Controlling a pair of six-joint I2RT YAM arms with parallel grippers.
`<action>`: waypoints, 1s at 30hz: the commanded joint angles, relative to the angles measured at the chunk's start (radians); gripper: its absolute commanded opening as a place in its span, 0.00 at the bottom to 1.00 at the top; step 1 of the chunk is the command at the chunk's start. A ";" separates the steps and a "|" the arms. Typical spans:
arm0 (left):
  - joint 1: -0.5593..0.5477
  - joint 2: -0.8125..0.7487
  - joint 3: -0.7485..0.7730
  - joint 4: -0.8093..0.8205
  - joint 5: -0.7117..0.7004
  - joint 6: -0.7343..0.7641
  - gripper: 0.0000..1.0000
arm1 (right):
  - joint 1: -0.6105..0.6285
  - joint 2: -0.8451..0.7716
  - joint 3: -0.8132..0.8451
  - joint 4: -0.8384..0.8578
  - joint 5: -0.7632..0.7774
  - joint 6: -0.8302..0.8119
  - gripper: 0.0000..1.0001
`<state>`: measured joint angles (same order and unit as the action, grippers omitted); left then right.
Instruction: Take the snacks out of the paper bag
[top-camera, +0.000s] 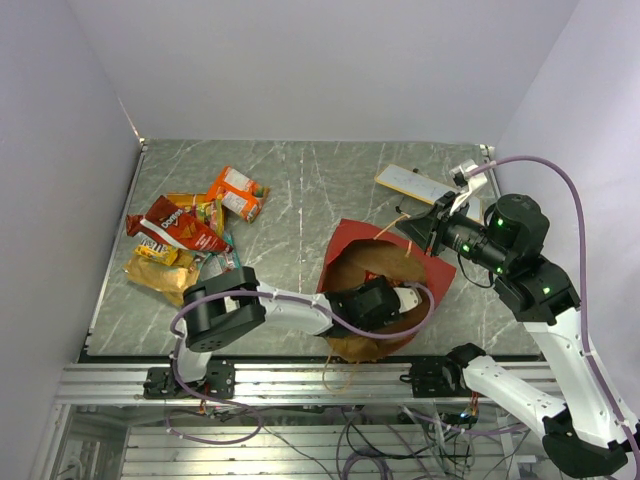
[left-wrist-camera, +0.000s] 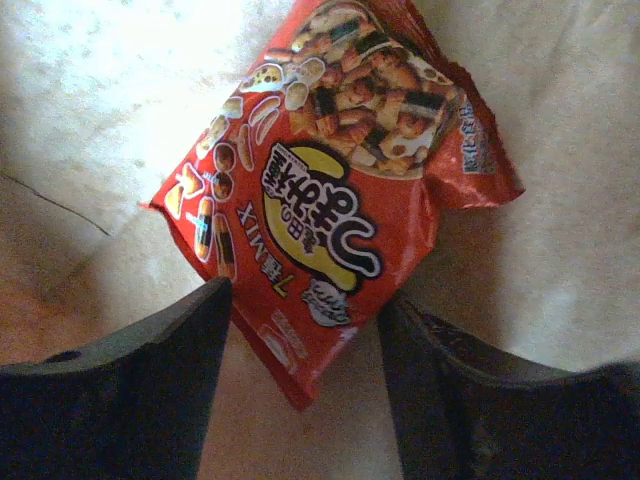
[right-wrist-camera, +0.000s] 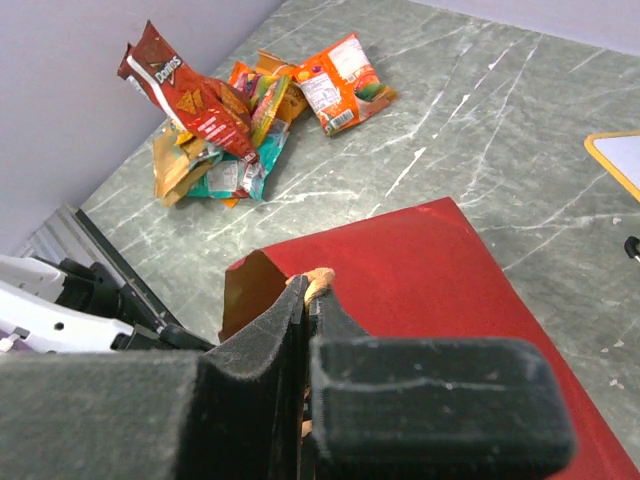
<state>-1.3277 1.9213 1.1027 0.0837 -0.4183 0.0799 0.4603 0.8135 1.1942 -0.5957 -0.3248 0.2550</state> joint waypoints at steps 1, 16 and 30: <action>0.037 0.013 0.067 0.027 -0.005 0.019 0.60 | -0.001 -0.010 0.028 0.001 0.009 0.000 0.00; 0.046 -0.168 0.100 -0.136 0.087 -0.075 0.07 | 0.000 -0.023 0.020 0.004 0.088 -0.062 0.00; 0.027 -0.510 0.044 -0.317 0.228 -0.168 0.07 | 0.000 0.019 0.045 0.024 0.214 -0.065 0.00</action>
<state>-1.2987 1.5108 1.1568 -0.1677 -0.2371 -0.0601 0.4603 0.8249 1.2068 -0.5919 -0.1650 0.2012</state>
